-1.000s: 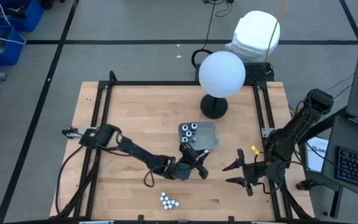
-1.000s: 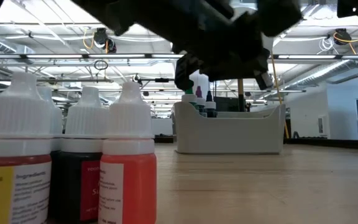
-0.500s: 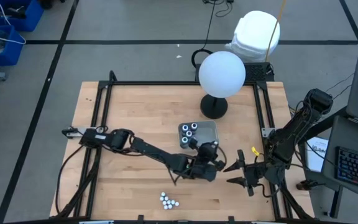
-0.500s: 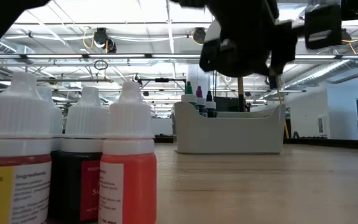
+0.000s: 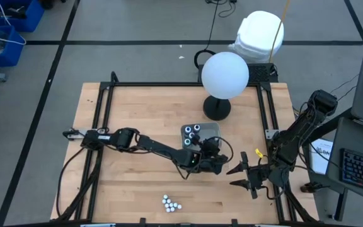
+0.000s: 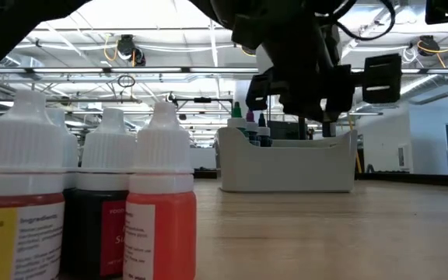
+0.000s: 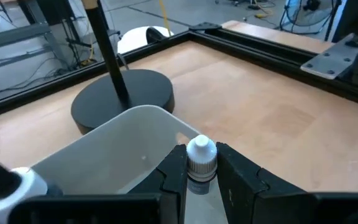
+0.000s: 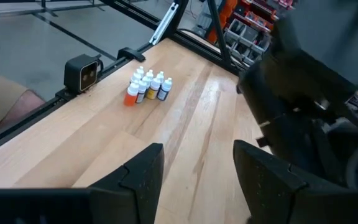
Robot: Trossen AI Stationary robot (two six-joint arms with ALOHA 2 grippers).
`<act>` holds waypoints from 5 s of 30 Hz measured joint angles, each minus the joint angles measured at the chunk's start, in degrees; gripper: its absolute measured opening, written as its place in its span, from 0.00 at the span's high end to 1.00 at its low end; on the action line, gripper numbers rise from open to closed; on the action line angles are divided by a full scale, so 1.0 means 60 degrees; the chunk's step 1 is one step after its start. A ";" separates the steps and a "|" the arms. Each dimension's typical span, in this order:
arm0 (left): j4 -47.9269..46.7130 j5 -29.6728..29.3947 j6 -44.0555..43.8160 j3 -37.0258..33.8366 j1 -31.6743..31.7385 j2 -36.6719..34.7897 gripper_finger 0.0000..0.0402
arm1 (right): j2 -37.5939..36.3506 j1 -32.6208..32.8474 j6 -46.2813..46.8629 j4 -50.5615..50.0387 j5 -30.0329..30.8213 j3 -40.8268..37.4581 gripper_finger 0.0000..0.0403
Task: Pick & Place food coloring
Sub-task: Put the blue food coloring bottle into the gray bin, then put the orange food coloring bottle into the gray bin
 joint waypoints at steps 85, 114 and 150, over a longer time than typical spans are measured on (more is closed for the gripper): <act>-0.2874 0.1272 -0.1202 -0.0120 -0.0060 -0.0609 0.82 | 0.0004 -0.0004 0.0139 0.0428 -0.0255 -0.0160 0.55; -0.2991 0.2061 -0.1216 -0.0113 0.0259 -0.0630 0.66 | 0.0004 -0.0004 0.0208 0.0432 -0.0255 -0.0160 0.55; -0.8526 -0.1079 -0.5035 -0.5012 -0.5218 -0.5810 0.98 | 0.0723 -0.0407 -0.0340 0.1963 -0.2767 -0.0160 0.55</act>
